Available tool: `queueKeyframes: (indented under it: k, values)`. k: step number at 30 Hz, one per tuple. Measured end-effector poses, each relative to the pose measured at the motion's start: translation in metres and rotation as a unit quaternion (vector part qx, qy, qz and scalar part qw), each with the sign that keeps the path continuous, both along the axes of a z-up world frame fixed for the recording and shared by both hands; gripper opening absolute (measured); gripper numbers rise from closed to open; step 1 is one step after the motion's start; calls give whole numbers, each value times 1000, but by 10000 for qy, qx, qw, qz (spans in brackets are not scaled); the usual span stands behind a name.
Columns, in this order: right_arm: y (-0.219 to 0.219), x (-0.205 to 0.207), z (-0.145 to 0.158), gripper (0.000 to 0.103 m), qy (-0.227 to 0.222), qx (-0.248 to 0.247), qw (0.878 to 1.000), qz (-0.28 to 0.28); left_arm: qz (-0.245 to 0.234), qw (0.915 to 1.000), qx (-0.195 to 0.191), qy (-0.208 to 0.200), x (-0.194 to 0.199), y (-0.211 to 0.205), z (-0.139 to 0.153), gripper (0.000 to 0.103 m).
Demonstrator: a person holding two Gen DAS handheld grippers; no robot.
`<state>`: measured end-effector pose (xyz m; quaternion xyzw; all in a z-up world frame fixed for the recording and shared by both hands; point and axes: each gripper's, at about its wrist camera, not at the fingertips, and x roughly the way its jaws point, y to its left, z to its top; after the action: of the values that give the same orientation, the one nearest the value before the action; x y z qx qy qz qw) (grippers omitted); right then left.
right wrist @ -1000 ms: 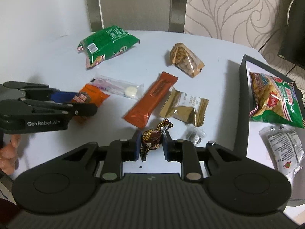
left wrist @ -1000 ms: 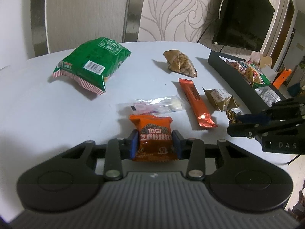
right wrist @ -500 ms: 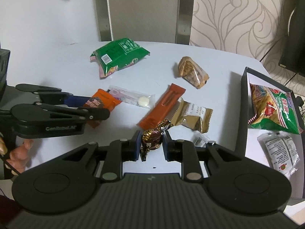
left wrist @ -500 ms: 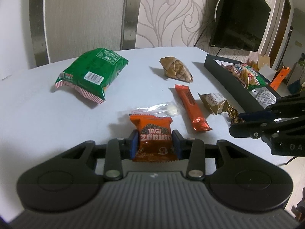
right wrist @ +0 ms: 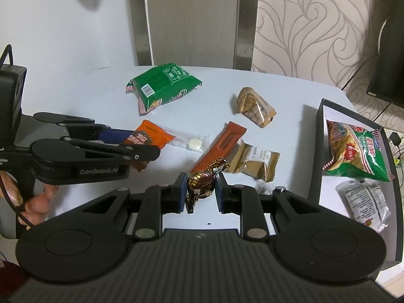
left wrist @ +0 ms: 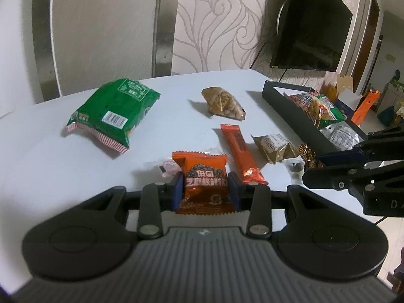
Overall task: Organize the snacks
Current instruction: 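Carry the orange packet and chocolate with both tools into the black box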
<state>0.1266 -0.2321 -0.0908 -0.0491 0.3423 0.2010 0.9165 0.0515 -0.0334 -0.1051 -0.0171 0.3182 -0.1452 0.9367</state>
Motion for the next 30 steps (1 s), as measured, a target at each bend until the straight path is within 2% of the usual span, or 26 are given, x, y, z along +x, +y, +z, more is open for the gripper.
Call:
queueKeyframes:
  k: [14, 30]
  values:
    - [-26, -7, 10, 27, -116, 71, 9994, -309, -277, 9995, -67, -127, 16, -26, 10, 41]
    - [-73, -3, 15, 27, -157, 122, 9959, -877, -812, 9960, -129, -341, 40, -77, 26, 41]
